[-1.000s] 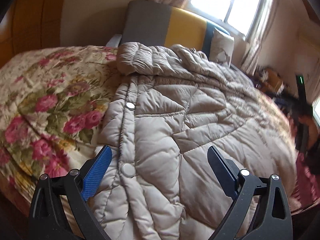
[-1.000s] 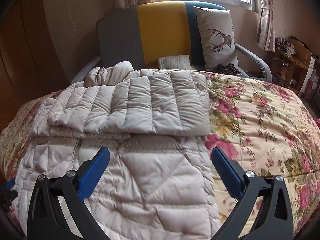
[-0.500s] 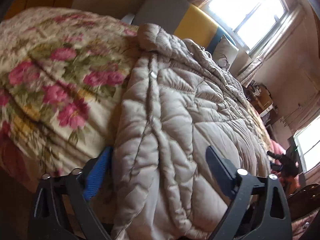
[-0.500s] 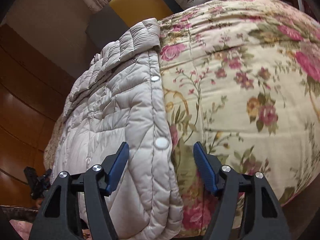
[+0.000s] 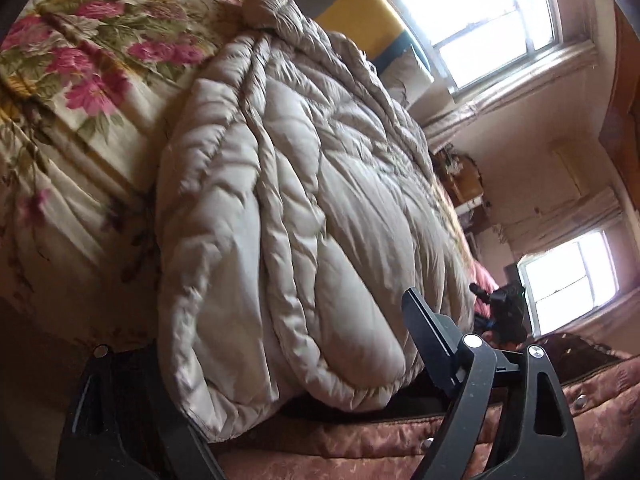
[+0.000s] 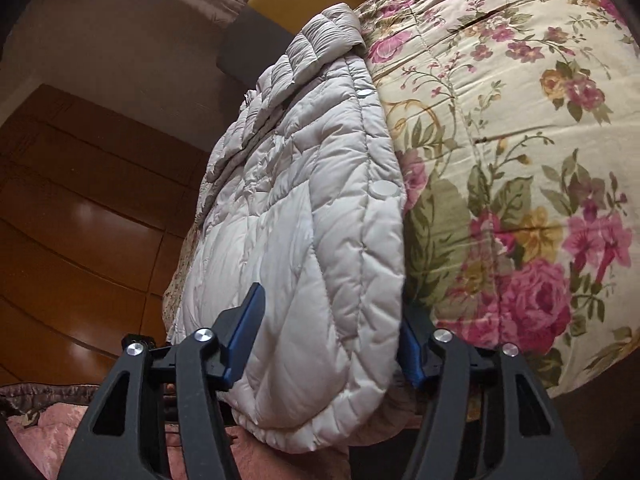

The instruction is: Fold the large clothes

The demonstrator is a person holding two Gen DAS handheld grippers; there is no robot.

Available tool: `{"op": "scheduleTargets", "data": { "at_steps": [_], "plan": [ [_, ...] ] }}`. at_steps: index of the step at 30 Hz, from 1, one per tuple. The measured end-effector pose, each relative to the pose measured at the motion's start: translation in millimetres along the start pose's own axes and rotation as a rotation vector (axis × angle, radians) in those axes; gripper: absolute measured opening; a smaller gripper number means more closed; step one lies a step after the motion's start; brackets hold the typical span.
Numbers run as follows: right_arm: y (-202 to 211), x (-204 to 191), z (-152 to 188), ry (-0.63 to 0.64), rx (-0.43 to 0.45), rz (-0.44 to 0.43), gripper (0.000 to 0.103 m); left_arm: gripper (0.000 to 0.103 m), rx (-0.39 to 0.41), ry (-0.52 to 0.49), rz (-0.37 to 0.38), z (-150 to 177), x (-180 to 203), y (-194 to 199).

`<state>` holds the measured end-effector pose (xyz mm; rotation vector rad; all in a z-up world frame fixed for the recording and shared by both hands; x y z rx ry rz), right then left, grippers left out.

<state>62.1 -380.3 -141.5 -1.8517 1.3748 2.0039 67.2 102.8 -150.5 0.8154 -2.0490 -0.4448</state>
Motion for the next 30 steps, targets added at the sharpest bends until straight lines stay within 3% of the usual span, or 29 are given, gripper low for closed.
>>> {"op": "scheduleTargets", "data": {
  "at_steps": [1,3,10,12,14,15,16,19,26,30],
  "plan": [
    [4,6,-1,-0.016,0.001,0.001,0.046,0.083,-0.008,-0.014,0.001,0,2,-2],
    [10,15,0,-0.049,-0.013,-0.019,0.045,0.073,-0.016,-0.029,0.022,0,7,-6],
    [-10,10,19,-0.036,-0.123,-0.097,0.055,0.056,-0.089,-0.052,0.124,2,26,-36],
    [-16,8,20,-0.044,-0.126,-0.120,0.055,0.039,-0.081,-0.079,0.125,-1,32,-38],
    [-21,4,20,-0.041,-0.119,-0.133,0.050,0.032,-0.068,-0.081,0.137,-6,36,-41],
    [-25,0,20,-0.040,-0.125,-0.142,0.039,0.027,-0.059,-0.082,0.148,-8,39,-42],
    [-27,-4,22,-0.036,-0.134,-0.152,0.030,0.026,-0.046,-0.084,0.156,-9,42,-40],
    [-22,-21,21,0.003,-0.115,-0.215,0.022,0.020,0.032,-0.121,0.176,-25,59,-26],
    [18,-56,8,0.033,-0.036,-0.430,0.021,0.018,0.247,-0.082,0.260,-55,83,19],
    [33,-78,10,0.086,-0.028,-0.514,0.020,0.018,0.313,-0.092,0.299,-58,99,38]
  ]
}}
Point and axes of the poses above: each gripper's, at about its wrist camera, not at the fingertips, and y roughly against the way its jaws point, x to its right, z to its underside, the point moved 3 cm from there along -y, roughly the way its jaws point, and after that the axes turned 13 degrees about -y, right-handed, at the moved point
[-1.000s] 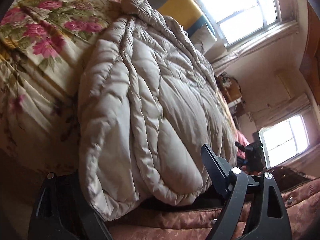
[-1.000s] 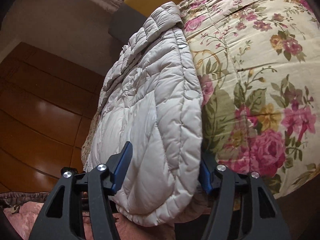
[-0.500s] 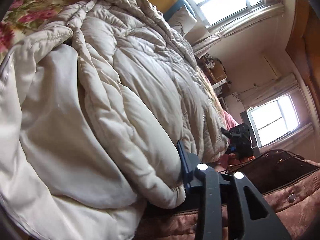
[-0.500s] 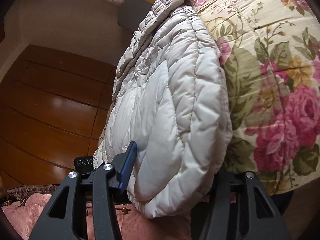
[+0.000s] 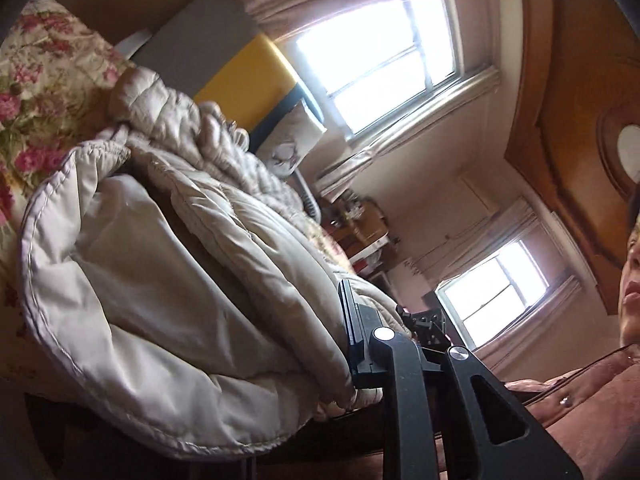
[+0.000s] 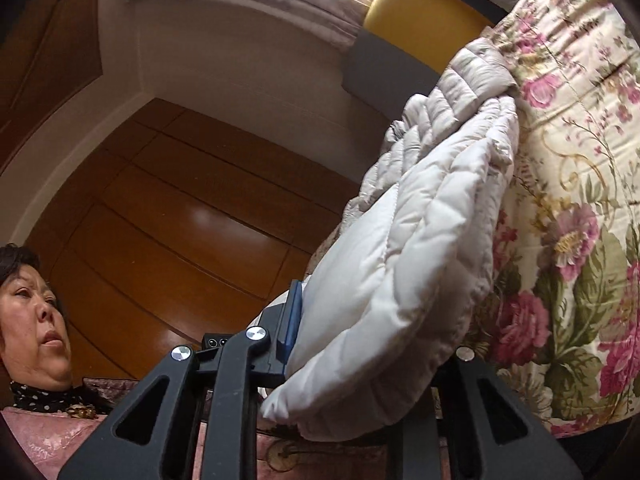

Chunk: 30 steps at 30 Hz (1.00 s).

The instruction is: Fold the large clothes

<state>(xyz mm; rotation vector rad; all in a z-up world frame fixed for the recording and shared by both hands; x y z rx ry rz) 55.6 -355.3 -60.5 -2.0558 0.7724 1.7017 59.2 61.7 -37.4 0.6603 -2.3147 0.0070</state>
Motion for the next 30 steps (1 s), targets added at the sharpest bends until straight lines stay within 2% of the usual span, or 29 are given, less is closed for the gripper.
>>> {"op": "scheduleTargets", "data": {
  "at_steps": [4,9,13,15,20,25,30],
  "plan": [
    [9,-28,-2,0.045,-0.007,-0.110,0.021,0.018,0.045,0.002,0.065,-16,21,13],
    [27,-62,9,0.114,-0.021,-0.270,0.021,0.018,0.105,0.001,0.185,-38,49,39],
    [40,-84,24,0.147,-0.061,-0.393,0.021,0.020,0.117,-0.030,0.241,-51,74,54],
    [44,-94,30,0.166,-0.070,-0.421,0.021,0.023,0.119,-0.048,0.250,-58,80,55],
    [44,-81,11,0.118,-0.023,-0.368,0.021,0.023,0.091,-0.027,0.185,-73,57,28],
    [32,-46,-33,-0.025,0.094,-0.263,0.023,0.023,0.053,0.012,0.090,-90,11,-15],
    [11,-5,-74,-0.114,0.155,-0.194,0.023,0.023,0.020,-0.016,-0.004,-99,-31,-62]
  ]
}}
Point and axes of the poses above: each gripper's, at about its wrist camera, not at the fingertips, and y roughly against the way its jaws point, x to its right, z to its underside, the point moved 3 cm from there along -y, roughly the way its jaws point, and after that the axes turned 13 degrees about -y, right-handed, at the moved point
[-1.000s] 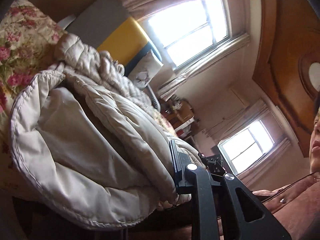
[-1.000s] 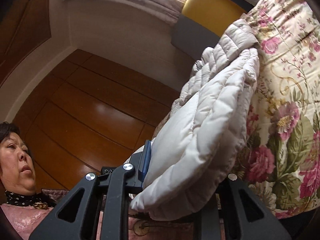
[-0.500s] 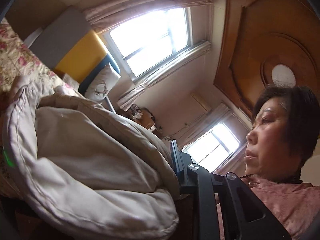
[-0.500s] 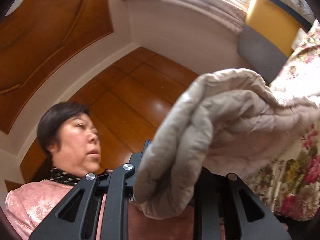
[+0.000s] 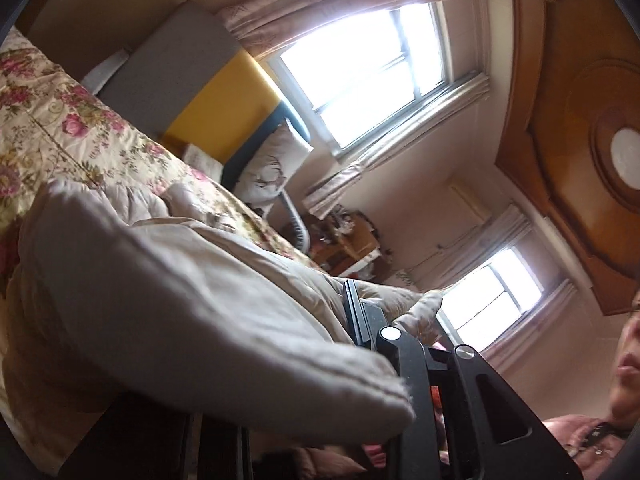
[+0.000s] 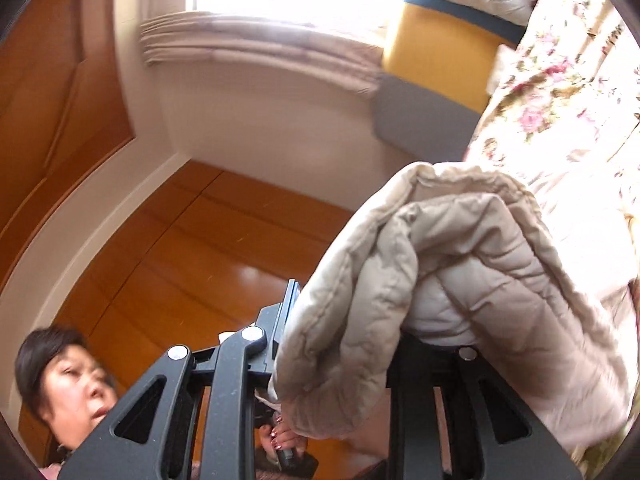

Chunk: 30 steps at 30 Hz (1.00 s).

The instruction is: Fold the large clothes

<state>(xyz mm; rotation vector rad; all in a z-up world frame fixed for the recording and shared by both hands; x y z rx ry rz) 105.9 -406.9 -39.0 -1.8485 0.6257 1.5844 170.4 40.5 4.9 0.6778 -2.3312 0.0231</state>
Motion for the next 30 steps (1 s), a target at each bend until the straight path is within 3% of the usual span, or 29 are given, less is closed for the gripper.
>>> {"op": "scheduleTargets", "data": {
  "at_steps": [2,4,7,8,9,11,13,16,19,24,26,30],
  "plan": [
    [-5,11,-11,-0.016,0.020,0.032,0.023,0.023,-0.002,0.025,-0.028,0,-17,-10],
    [-10,21,-21,-0.022,0.044,0.074,0.025,0.034,-0.004,0.046,-0.081,-2,-33,-20],
    [-18,36,-33,-0.043,0.085,0.149,0.026,0.065,-0.014,0.010,-0.201,-5,-48,-36],
    [-22,40,-36,-0.043,0.100,0.180,0.027,0.085,-0.012,-0.008,-0.227,-5,-49,-40],
    [-26,45,-37,-0.045,0.113,0.213,0.028,0.095,-0.006,-0.034,-0.251,-5,-48,-43],
    [-30,54,-41,-0.030,0.148,0.269,0.038,0.095,-0.002,-0.109,-0.298,-2,-46,-49],
    [-33,57,-37,-0.003,0.203,0.294,0.063,0.095,-0.041,-0.161,-0.370,4,-50,-58],
    [-34,44,-28,0.120,0.260,0.351,0.081,0.095,-0.108,-0.185,-0.426,18,-62,-70],
    [-50,22,-11,0.303,0.232,0.502,0.087,0.095,-0.134,-0.195,-0.455,30,-72,-73],
    [-96,3,15,0.559,0.150,0.765,0.087,0.095,-0.142,-0.239,-0.493,40,-69,-81],
    [-121,6,21,0.637,0.084,0.868,0.087,0.095,-0.149,-0.235,-0.504,37,-66,-83],
    [-164,40,18,0.716,-0.044,1.186,0.082,0.096,-0.179,-0.214,-0.524,29,-61,-90]
  ]
}}
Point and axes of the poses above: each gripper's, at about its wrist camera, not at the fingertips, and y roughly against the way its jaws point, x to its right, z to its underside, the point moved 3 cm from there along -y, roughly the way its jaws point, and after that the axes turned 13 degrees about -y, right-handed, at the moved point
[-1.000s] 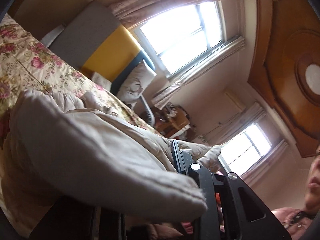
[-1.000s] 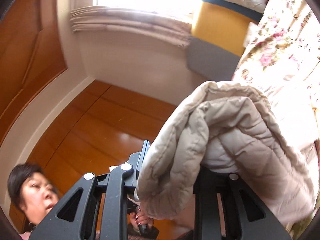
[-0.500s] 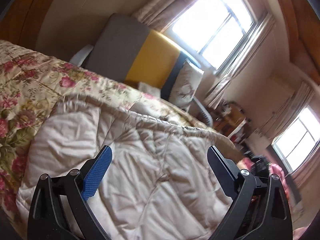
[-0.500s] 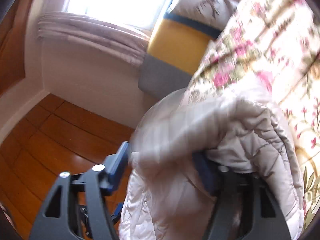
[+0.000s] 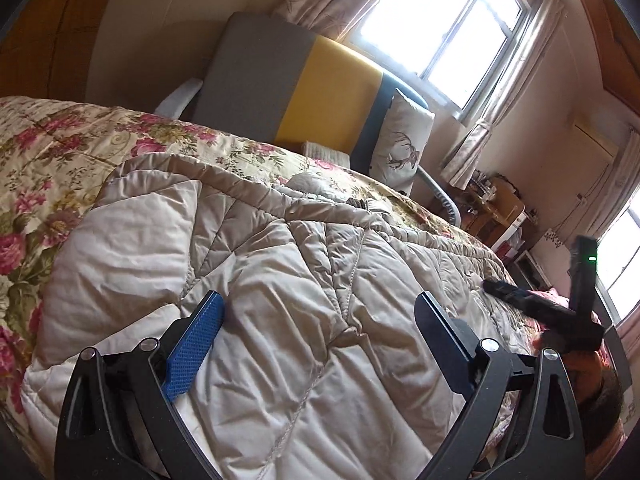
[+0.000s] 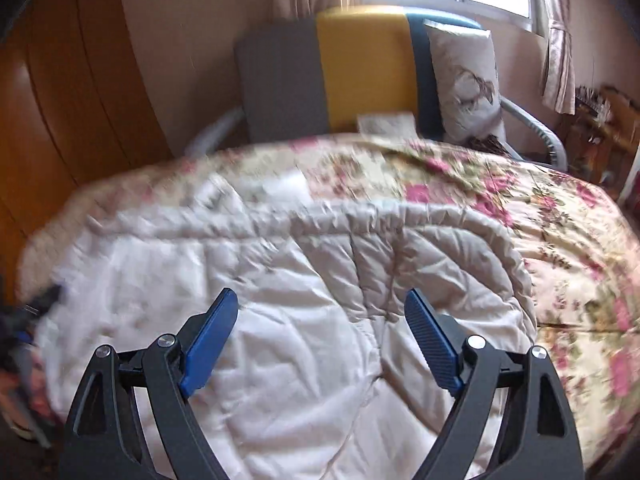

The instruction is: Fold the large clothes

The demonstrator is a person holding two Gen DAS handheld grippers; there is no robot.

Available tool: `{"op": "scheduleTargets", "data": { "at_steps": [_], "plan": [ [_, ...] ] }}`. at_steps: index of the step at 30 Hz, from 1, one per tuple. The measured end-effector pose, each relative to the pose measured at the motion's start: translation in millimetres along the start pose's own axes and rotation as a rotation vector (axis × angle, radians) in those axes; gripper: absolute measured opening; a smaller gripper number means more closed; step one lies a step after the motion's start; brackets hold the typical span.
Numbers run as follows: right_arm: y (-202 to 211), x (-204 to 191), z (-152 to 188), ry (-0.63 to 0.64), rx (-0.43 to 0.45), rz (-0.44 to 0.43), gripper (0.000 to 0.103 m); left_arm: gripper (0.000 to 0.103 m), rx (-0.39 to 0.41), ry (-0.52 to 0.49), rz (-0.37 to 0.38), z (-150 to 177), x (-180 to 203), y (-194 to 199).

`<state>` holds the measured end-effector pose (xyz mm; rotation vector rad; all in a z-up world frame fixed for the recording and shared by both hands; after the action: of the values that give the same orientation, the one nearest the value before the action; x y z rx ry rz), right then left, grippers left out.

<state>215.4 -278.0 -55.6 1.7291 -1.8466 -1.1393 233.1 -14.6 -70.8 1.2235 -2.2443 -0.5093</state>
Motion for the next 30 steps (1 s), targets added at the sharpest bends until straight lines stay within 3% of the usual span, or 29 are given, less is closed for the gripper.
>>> {"op": "scheduleTargets", "data": {
  "at_steps": [2,3,4,5,7,11,14,18,22,26,30],
  "plan": [
    [-30,-1,-3,-0.003,-0.065,0.011,0.070,0.097,-0.052,-0.014,-0.029,-2,0,-11],
    [-40,1,-3,-0.014,-0.071,0.016,0.056,0.097,-0.062,-0.020,-0.043,-2,0,-14],
    [-48,3,-3,-0.020,-0.071,0.016,0.035,0.097,-0.072,-0.025,-0.053,-1,0,-17],
    [-49,4,-2,-0.026,-0.061,0.008,0.029,0.097,-0.086,-0.029,-0.059,0,4,-17],
    [-49,2,-2,-0.020,-0.049,0.000,0.005,0.097,-0.085,-0.022,-0.060,-2,7,-17],
    [-34,-10,-15,0.059,0.010,0.033,0.002,0.097,-0.088,-0.005,-0.050,-15,11,-25],
    [-31,-11,-32,0.034,0.061,0.030,0.002,0.097,-0.087,0.004,-0.067,-28,10,-37],
    [-56,-3,-45,-0.006,0.055,0.045,0.002,0.097,-0.101,-0.012,-0.119,-39,6,-64],
    [-97,6,-32,0.024,0.047,0.116,0.001,0.099,-0.134,-0.065,-0.127,-32,0,-96],
    [-105,14,-31,-0.012,0.057,0.080,0.003,0.099,-0.114,-0.077,-0.122,-25,-3,-102],
    [-103,23,-30,-0.059,0.072,0.010,0.003,0.099,-0.147,-0.040,-0.137,-31,4,-89]
  ]
}}
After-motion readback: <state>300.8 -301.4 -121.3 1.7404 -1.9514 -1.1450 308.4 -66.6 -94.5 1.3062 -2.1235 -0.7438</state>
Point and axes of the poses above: each gripper's, at about its wrist camera, not at the fingertips, and y roughly against the way its jaws point, x to its right, z to its underside, the point moved 3 cm from there along -y, roughly the way its jaws point, and after that the axes turned 13 degrees about -y, right-handed, at the moved point
